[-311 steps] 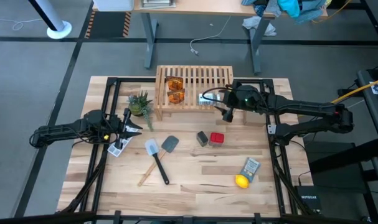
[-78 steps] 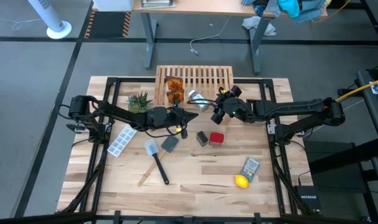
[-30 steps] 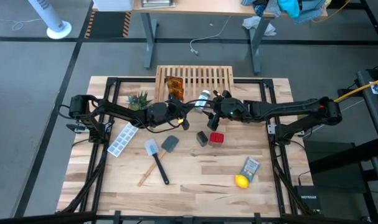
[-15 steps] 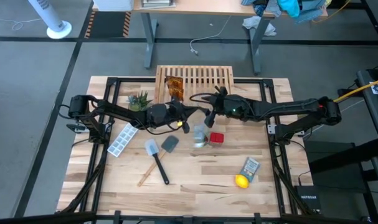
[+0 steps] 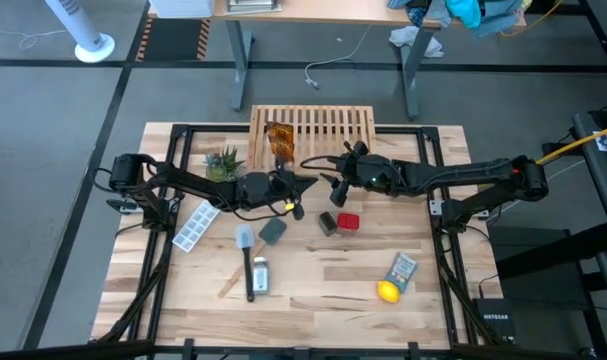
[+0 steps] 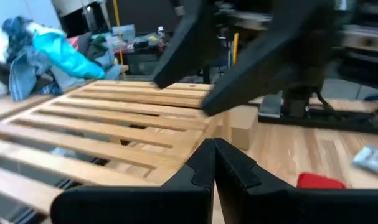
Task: Shelf spices
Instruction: Put the red seasoning can on the shelf
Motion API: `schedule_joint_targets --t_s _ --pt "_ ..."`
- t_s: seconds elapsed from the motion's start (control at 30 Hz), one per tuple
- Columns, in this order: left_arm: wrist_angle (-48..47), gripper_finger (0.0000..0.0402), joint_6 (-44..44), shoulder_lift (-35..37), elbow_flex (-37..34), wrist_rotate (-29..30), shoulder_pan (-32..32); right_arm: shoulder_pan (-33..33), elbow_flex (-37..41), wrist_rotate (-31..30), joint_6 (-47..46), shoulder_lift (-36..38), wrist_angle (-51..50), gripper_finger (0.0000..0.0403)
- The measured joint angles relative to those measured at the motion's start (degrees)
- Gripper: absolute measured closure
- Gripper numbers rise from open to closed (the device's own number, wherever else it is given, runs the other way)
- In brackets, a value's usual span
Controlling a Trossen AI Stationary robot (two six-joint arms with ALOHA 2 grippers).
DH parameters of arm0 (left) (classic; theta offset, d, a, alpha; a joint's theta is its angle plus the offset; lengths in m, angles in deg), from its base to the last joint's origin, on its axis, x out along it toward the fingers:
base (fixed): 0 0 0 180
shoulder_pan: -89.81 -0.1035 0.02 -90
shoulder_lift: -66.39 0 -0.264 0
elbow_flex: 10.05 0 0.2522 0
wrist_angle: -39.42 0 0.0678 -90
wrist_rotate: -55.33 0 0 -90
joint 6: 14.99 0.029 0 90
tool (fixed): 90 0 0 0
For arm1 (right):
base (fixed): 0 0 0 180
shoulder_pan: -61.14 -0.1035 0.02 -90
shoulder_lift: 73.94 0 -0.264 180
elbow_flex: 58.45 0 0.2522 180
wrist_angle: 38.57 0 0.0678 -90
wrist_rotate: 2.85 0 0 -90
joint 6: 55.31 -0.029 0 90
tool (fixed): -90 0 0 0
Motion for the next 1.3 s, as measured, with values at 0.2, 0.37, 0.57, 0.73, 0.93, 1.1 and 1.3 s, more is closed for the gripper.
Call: schedule_joint_targets --t_s 0.2,0.37,0.57,0.73,0.93,1.1,1.3 --pt "-1.71 0.0401 4.92 3.91 -0.07 0.16 4.03 0.02 0.00 5.57 -0.36 0.00 -1.03 0.0178" --pt "-13.99 0.0401 8.62 11.63 -0.07 0.20 9.18 0.00 0.01 19.87 -3.36 0.20 -1.76 0.0178" --pt "-31.53 0.0401 5.21 21.79 -0.09 0.48 16.30 -1.46 0.02 31.30 -9.15 0.22 -4.37 0.0178" --pt "-44.26 0.0401 -0.97 26.12 -0.09 5.99 23.89 -8.71 0.02 26.74 -9.32 0.22 -5.49 0.0178" --pt "-55.37 0.0401 -13.04 25.51 -0.11 15.59 33.13 -19.56 0.02 14.01 -13.59 0.17 -5.42 0.0178" --pt "-63.49 0.0401 -27.44 23.70 -0.14 19.75 40.01 -26.06 0.02 7.63 -16.52 -1.85 -5.33 0.0178" --pt "-70.33 0.0401 -39.06 19.55 -0.18 22.05 45.76 -27.39 0.02 -0.78 -17.69 -3.91 -14.37 0.0178"
